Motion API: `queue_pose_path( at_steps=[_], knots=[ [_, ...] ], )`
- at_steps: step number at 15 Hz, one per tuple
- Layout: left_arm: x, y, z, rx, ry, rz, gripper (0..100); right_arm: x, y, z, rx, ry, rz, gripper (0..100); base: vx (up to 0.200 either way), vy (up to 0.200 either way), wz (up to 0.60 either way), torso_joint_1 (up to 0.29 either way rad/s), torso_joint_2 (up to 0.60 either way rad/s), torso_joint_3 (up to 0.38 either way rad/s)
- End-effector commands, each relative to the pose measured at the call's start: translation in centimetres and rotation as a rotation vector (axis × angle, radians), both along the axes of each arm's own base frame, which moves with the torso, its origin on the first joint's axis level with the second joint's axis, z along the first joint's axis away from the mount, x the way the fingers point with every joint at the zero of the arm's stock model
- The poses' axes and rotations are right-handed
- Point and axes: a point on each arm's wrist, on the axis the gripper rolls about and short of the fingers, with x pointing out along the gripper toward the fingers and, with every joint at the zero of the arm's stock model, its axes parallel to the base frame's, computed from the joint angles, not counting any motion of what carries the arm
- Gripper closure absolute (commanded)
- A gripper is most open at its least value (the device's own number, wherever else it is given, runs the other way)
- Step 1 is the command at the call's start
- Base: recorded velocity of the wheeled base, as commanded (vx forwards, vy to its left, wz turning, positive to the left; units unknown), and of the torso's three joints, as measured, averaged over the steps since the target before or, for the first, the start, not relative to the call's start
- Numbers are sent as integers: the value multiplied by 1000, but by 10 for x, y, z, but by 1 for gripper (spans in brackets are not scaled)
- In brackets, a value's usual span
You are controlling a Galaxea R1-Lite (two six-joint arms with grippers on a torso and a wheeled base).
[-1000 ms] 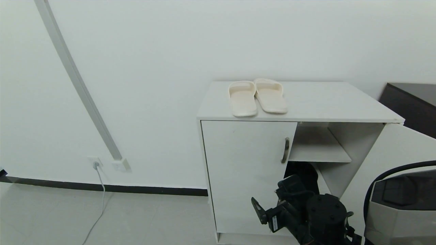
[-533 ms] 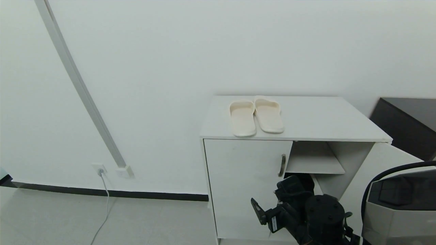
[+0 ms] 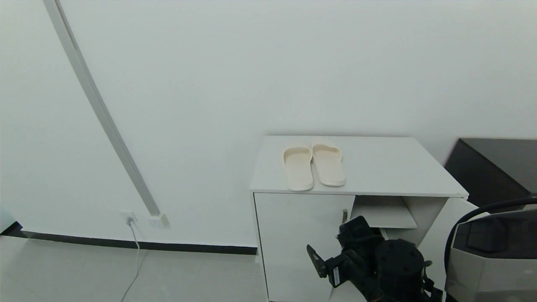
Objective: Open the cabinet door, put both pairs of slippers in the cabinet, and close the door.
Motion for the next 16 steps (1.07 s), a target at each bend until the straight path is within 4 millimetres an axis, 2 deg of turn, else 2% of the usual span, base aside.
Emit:
queue_pose_path(
  at_steps=[1, 3, 4, 6, 7, 10, 11, 12, 16],
  knots=[
    [0, 0, 0, 0, 2, 0, 100, -1, 0, 6, 15, -15, 19, 0, 0, 0, 0, 163, -364, -178],
    [0, 0, 0, 0, 2, 0, 100, 3, 2, 12, 24, -43, 17, 0, 0, 0, 0, 46, -83, -44],
    [0, 0, 0, -2, 0, 2, 100, 11, 9, 25, 61, -91, 10, 0, 0, 0, 0, 0, 0, 0],
    [0, 0, 0, -2, 0, 2, 100, 26, 15, 39, 42, -81, -26, 0, 0, 0, 0, 0, 0, 0],
    [0, 0, 0, 0, 2, 2, 100, 39, 15, 60, 38, -56, -60, 0, 0, 0, 0, 0, 0, 0],
    [0, 0, 0, 0, 2, 2, 100, 52, 23, 118, 82, 21, -175, 0, 0, 0, 0, 0, 0, 0],
    [0, 0, 0, 0, 2, 2, 100, 57, 27, 131, 121, 47, -232, 0, 0, 0, 0, 0, 0, 0],
    [0, 0, 0, 0, 2, 2, 100, 58, 30, 135, 139, 71, -284, 0, 0, 0, 0, 0, 0, 0],
    [0, 0, 0, -5, 0, 2, 100, 60, 36, 124, 121, 97, -306, 0, 0, 0, 0, 0, 0, 0]
  ],
)
